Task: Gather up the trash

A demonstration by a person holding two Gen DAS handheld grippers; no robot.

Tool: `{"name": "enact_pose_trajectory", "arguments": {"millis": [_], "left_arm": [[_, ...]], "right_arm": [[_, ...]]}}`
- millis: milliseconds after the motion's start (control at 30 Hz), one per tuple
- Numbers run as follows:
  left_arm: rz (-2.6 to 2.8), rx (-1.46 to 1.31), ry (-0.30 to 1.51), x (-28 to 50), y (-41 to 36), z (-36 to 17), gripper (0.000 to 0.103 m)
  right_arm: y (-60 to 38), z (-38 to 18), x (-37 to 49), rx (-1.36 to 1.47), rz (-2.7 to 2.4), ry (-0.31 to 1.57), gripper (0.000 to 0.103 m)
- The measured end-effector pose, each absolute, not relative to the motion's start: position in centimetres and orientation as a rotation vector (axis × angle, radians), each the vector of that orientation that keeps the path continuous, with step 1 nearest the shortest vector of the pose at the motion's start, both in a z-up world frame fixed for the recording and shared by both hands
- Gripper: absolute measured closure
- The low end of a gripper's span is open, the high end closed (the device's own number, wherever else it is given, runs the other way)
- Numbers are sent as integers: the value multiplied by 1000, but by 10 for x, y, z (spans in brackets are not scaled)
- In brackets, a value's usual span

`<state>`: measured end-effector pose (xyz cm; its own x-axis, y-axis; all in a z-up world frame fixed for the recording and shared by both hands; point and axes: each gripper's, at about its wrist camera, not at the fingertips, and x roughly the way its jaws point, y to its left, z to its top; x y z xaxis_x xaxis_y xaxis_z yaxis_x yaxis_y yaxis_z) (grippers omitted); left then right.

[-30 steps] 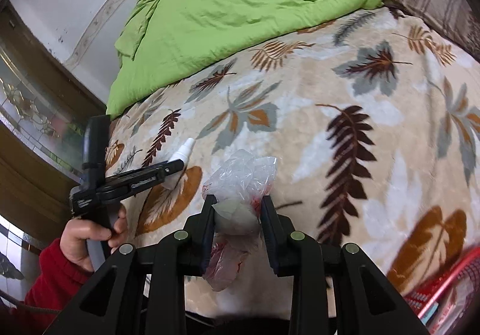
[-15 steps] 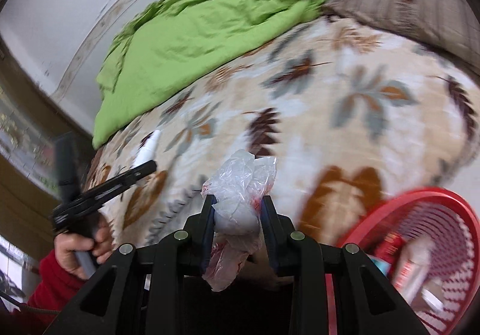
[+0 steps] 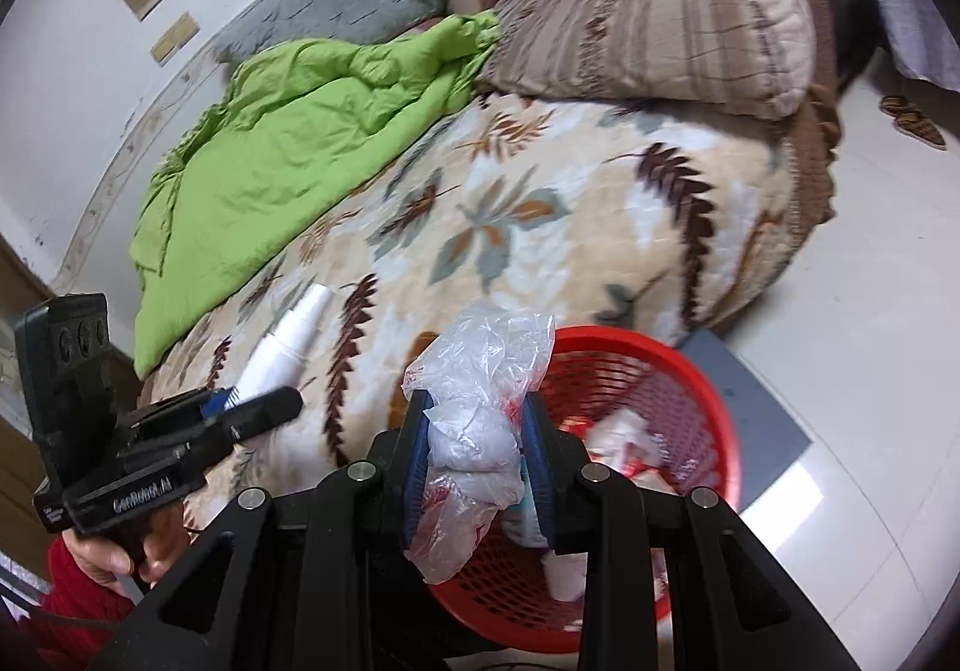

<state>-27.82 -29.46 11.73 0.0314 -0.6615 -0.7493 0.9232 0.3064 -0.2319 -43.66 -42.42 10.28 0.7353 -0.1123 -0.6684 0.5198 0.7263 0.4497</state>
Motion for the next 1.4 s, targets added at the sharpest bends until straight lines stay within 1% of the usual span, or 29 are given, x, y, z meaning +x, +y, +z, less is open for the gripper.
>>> {"name": "enact_pose_trajectory", "arguments": {"millis": [33, 100, 133, 167, 233, 333, 400, 433, 467, 500, 533, 700, 900, 1167, 1400], "left_arm": [[-1267, 380, 905, -284, -301, 114, 74], [-1278, 422, 913, -297, -312, 108, 70], [-1274, 428, 910, -301, -314, 107, 62], [-1266, 430, 907, -306, -316, 106, 59], [-1272, 428, 906, -310, -314, 107, 58], [-1231, 406, 866, -309, -300, 115, 58], [-1193, 360, 826, -305, -281, 124, 53], [-1167, 351, 797, -305, -272, 127, 44], [-1142, 345, 770, -304, -262, 130, 40], [-1099, 331, 726, -304, -245, 134, 34], [-1070, 321, 701, -304, -232, 136, 32], [-918, 296, 629, -301, -169, 135, 24], [-796, 268, 597, -301, -117, 130, 21], [-777, 249, 588, -305, -102, 131, 19], [-784, 270, 582, -313, -107, 131, 19]], "right_arm": [[-426, 101, -441, 673, -395, 665, 65], [-430, 96, -444, 679, -418, 680, 56], [-431, 94, -448, 690, -426, 683, 53], [-431, 94, -451, 695, -434, 680, 51], [-430, 96, -455, 678, -460, 681, 48], [-421, 103, -460, 632, -522, 672, 38], [-407, 110, -458, 568, -576, 683, 34], [-399, 112, -457, 532, -604, 688, 30], [-390, 115, -455, 492, -634, 691, 24], [-376, 118, -454, 446, -657, 689, 21], [-367, 119, -453, 418, -662, 686, 17], [-316, 120, -453, 254, -657, 677, 15], [-276, 111, -450, 154, -616, 714, 15], [-261, 118, -454, 112, -605, 692, 15], [-259, 119, -457, 117, -606, 687, 15]]}}
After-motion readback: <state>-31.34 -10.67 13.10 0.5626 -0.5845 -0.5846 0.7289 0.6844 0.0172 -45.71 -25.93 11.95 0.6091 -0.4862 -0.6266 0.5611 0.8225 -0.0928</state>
